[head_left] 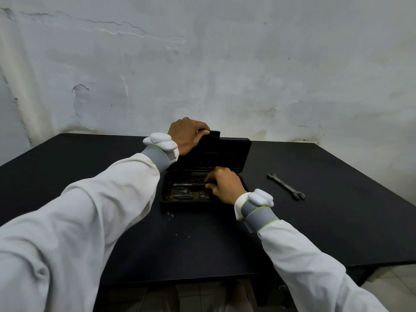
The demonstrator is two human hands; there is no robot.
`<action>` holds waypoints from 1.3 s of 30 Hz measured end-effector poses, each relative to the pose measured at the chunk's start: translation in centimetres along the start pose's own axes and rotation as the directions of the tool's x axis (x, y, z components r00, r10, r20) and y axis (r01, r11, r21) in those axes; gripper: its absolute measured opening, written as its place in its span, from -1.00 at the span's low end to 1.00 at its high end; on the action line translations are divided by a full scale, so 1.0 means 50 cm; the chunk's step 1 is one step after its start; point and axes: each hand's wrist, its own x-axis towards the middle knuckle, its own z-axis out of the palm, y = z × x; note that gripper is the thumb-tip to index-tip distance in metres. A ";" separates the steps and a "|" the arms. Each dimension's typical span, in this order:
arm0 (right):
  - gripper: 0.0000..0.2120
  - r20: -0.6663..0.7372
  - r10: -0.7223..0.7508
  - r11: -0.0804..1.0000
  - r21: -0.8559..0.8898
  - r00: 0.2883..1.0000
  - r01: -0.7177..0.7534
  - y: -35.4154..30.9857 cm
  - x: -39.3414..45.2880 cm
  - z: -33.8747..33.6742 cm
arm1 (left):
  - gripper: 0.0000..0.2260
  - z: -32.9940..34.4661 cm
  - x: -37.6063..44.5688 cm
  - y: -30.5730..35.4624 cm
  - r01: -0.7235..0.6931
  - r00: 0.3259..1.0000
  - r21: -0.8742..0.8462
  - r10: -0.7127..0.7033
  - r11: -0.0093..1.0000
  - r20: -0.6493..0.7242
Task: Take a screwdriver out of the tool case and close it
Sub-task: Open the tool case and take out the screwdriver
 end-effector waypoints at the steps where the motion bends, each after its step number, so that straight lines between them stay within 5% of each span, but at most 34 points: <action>1: -0.75 -0.008 -0.002 1.000 -0.003 1.000 0.002 0.000 -0.001 -0.001 | -0.76 -0.001 0.000 0.001 0.002 1.000 -0.003 -0.002 1.000 0.003; 19: -0.79 -0.212 -0.072 0.992 0.087 0.975 0.092 -0.007 -0.091 -0.066 | -0.78 -0.015 -0.005 0.004 0.029 0.999 -0.075 -0.026 0.997 0.036; 39: -0.75 0.002 -0.087 0.992 0.096 0.996 0.087 -0.021 -0.220 -0.016 | -0.79 -0.015 -0.017 0.006 0.030 1.000 -0.114 -0.029 0.993 0.008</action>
